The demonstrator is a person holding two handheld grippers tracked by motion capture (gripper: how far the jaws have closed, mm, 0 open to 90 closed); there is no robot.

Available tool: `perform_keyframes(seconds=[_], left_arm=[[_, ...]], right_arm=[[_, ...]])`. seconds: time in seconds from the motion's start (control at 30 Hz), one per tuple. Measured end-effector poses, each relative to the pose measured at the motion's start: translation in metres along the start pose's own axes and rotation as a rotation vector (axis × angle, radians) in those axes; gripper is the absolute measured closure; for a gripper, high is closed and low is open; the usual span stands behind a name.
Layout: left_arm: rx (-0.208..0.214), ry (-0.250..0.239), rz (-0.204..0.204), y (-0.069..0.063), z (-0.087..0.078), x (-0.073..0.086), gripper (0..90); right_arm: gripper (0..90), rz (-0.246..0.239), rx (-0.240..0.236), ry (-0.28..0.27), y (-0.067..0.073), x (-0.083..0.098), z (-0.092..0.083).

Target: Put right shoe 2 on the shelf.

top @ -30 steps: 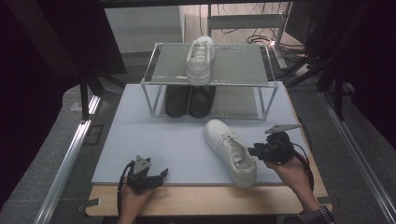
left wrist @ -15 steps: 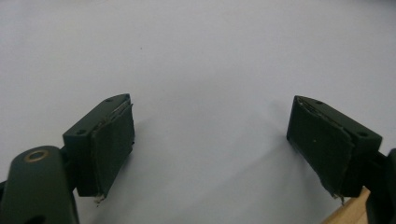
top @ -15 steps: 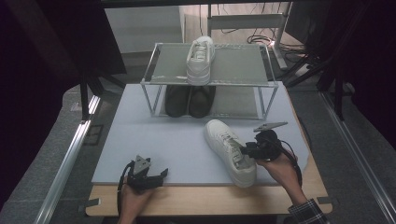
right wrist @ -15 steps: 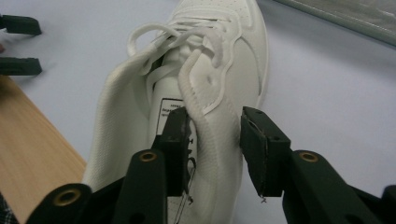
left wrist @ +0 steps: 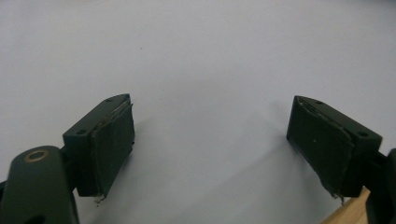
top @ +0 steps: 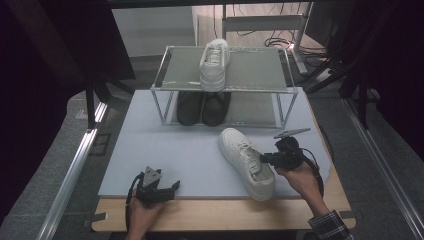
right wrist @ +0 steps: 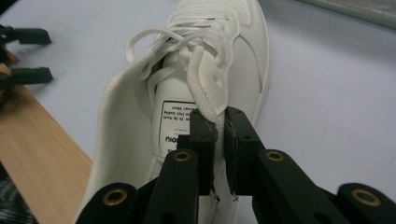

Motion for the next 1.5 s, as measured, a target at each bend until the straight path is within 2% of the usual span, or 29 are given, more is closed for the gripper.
perform_keyframes(seconds=[0.4, 0.7, 1.07, 1.33, 1.5], left_arm=[[0.0, 0.0, 0.0, 0.0, 0.0, 0.0, 15.3], [0.0, 0.0, 0.0, 0.0, 0.0, 0.0, 15.3], [0.0, 0.0, -0.001, 0.0, 0.0, 0.0, 15.3], [0.0, -0.001, 0.001, 0.0, 0.0, 0.0, 15.3], [0.0, -0.001, 0.001, 0.0, 0.0, 0.0, 15.3]], right_arm=[[84.6, 0.193, -0.149, -0.004, -0.015, -0.001, -0.002], [84.9, 0.265, -0.211, -0.03, -0.02, -0.003, -0.01], [85.3, 0.296, -0.252, -0.066, -0.021, -0.011, -0.025], [85.3, 0.298, -0.276, -0.102, -0.017, -0.021, -0.044], [85.3, 0.31, -0.307, -0.125, -0.015, -0.028, -0.055]])
Point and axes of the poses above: each handheld gripper's, and its own axes: z roughly forward along the jaws, x roughly out of its underside, y roughly to its left, the point moved 1 cm from there along z, roughly forward along the jaws, and after that the axes turned 11 degrees about z, right-handed, at the moved point
